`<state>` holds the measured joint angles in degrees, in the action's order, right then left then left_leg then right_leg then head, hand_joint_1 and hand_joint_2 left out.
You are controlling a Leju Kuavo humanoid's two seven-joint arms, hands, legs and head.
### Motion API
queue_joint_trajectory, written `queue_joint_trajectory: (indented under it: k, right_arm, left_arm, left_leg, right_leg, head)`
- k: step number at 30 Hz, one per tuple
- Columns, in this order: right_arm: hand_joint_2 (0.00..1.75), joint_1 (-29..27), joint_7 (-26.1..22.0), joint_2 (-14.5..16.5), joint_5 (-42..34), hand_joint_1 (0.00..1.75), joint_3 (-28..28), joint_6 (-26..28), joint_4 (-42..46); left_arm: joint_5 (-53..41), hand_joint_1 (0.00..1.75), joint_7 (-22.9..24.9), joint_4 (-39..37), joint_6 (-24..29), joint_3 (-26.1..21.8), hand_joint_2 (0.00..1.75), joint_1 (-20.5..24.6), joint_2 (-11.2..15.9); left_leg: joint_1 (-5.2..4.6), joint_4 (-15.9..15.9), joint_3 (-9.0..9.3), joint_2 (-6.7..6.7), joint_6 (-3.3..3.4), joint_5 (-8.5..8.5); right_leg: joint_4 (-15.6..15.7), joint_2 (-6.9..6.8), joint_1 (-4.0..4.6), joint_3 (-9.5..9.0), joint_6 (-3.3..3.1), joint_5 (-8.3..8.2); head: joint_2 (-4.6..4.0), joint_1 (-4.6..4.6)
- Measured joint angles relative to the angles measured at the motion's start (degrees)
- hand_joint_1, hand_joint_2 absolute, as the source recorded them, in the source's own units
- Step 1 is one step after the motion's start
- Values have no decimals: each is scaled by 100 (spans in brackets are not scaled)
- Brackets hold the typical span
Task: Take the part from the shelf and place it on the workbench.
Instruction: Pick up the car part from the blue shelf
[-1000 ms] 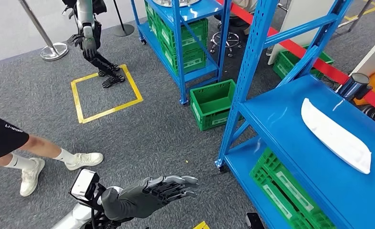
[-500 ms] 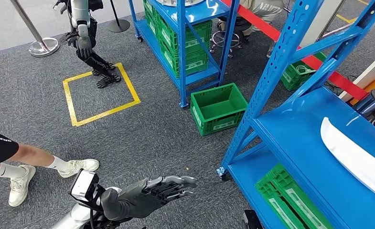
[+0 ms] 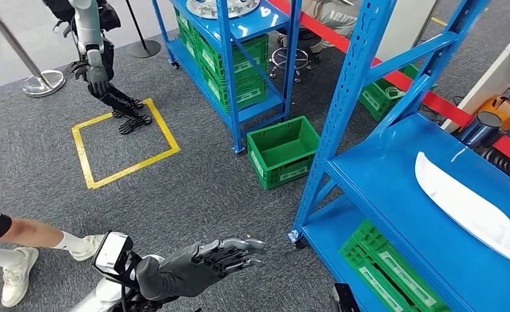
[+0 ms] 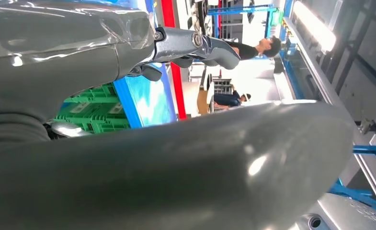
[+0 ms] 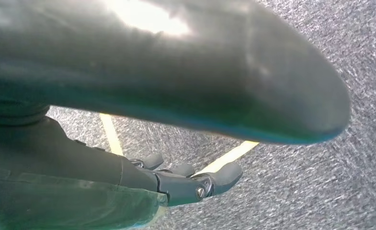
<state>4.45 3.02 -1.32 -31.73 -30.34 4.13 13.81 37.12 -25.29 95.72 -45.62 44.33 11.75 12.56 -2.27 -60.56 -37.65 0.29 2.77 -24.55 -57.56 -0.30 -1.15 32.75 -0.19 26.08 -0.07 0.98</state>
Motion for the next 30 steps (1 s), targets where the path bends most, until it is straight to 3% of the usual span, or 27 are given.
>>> queue_joint_trajectory:
  k: [1, 2, 3, 5, 6, 7, 8, 10, 12, 14, 15, 16, 18, 20, 21, 24, 26, 28, 30]
  right_arm:
    - [0, -1, 0, 5, -2, 0, 6, -1, 0]
    - [0, -4, 0, 7, -5, 0, 13, -2, 0]
    - [0, -9, -6, 11, -16, 0, 21, -2, 0]
    - [0, -18, -49, 20, -43, 0, 46, -2, 0]
    - [0, -27, -80, 25, -55, 0, 59, -2, -1]
    - [0, -44, -112, 33, -57, 0, 66, -2, -1]
    - [0, -74, -140, 41, -57, 0, 67, -2, -2]
    - [0, -151, -205, 61, -56, 0, 69, -1, -4]
    - [0, -205, -273, 79, -51, 0, 70, 1, -8]
    - [0, -242, -319, 95, -45, 0, 70, 2, -13]
    - [0, -267, -332, 99, -37, 0, 70, 2, -17]
    - [0, -288, -339, 101, -20, 0, 69, 2, -23]
    - [0, -304, -346, 98, 27, 0, 68, -1, -34]
    - [0, -272, -340, 98, 69, 0, 66, -13, -37]
    - [0, -253, -331, 100, 86, 0, 63, -25, -37]
    - [0, -230, -273, 103, 131, 0, 56, -60, -37]
    - [0, -197, -188, 102, 143, 0, 52, -77, -37]
    - [0, -122, -71, 98, 143, 0, 51, -96, -34]
    - [0, -50, 20, 92, 133, 0, 50, -105, -33]
  left_arm:
    - [-1, 0, 0, 1, 0, -9, 0, -1, 2]
    - [-1, 0, 0, 0, -1, -16, 0, -4, 4]
    - [-3, 0, 0, 0, -4, -22, 0, -7, 7]
    - [-33, 0, 5, 4, -15, -25, 0, -18, 9]
    - [-62, 0, 7, 9, -19, -26, 0, -25, 13]
    - [-100, 0, 6, 19, -21, -28, 0, -38, 16]
    - [-134, 0, -4, 42, -23, -33, 0, -57, 22]
    - [-214, 0, -44, 103, -43, -44, 0, -113, 36]
    - [-283, 0, -85, 155, -71, -55, 0, -195, 51]
    - [-326, 0, -103, 175, -89, -63, 0, -287, 64]
    - [-338, 0, -108, 177, -94, -67, 0, -325, 67]
    - [-346, 0, -115, 179, -96, -74, 0, -351, 69]
    - [-359, 0, -131, 182, -92, -93, 0, -385, 69]
    - [-377, 0, -147, 195, -80, -123, 0, -413, 72]
    - [-387, 0, -154, 207, -75, -144, 0, -429, 75]
    - [-407, 0, -167, 233, -71, -208, 0, -473, 80]
    - [-389, 0, -164, 234, -69, -248, 0, -483, 80]
    - [-304, 0, -126, 218, -60, -272, 0, -478, 76]
    - [-200, 0, -68, 181, -55, -274, 0, -463, 64]
  left_leg:
    - [38, -233, -86, -18, -59, -148]
    - [108, -675, -260, -33, -145, -367]
    - [205, -806, -275, -44, -229, -400]
    - [367, -384, 36, -252, -336, -257]
    - [402, 73, 295, -344, -343, -94]
    - [394, 267, 409, -417, -315, -74]
    - [374, 292, 419, -368, -267, -61]
    - [355, 404, 471, -252, -148, -2]
    - [329, 493, 508, -117, -51, 44]
    - [274, 496, 498, 14, -13, 43]
    - [251, 493, 493, 76, -6, 41]
    - [234, 487, 489, 129, -2, 40]
    - [217, 451, 483, 227, -14, 28]
    - [184, 380, 465, 317, -60, -12]
    - [172, 352, 459, 356, -87, -28]
    - [193, 314, 458, 426, -159, -49]
    - [239, 58, 361, 263, -231, -250]
    - [278, -641, 74, 55, -303, -661]
    - [289, -1291, -202, 0, -330, -904]
  right_leg:
    - [1, 24, -2, -10, -4, -3]
    - [1, 65, -8, -19, -8, -6]
    - [0, 140, -32, -32, -4, -6]
    - [0, 345, -76, -32, 89, -14]
    - [5, 442, -106, -24, 149, -24]
    - [19, 507, -123, -6, 219, -41]
    - [43, 552, -141, 5, 271, -59]
    - [-47, 445, -139, 80, 303, 2]
    - [-583, 211, -113, 354, 232, 268]
    - [-1355, 117, -94, 725, 178, 564]
    - [-1570, 104, -90, 821, 186, 622]
    - [-1562, 92, -86, 802, 214, 594]
    - [-883, -16, -79, 410, 289, 343]
    - [-178, -194, -57, 14, 280, 136]
    - [-29, -237, -43, -64, 248, 97]
    - [10, -116, -39, -59, 141, 46]
    - [22, -23, -74, -58, 80, 6]
    - [19, 81, -78, -37, 44, -21]
    - [14, 202, -66, -17, 37, -37]
  head:
    - [0, 3]
    - [0, 8]
    - [0, 10]
    - [0, 10]
    - [0, 10]
    - [0, 9]
    - [0, 9]
    - [0, -7]
    - [0, -32]
    - [0, -42]
    - [0, -43]
    - [0, -43]
    - [0, -45]
    - [0, -39]
    - [0, -32]
    - [0, -20]
    - [0, -14]
    - [0, -7]
    - [0, -8]
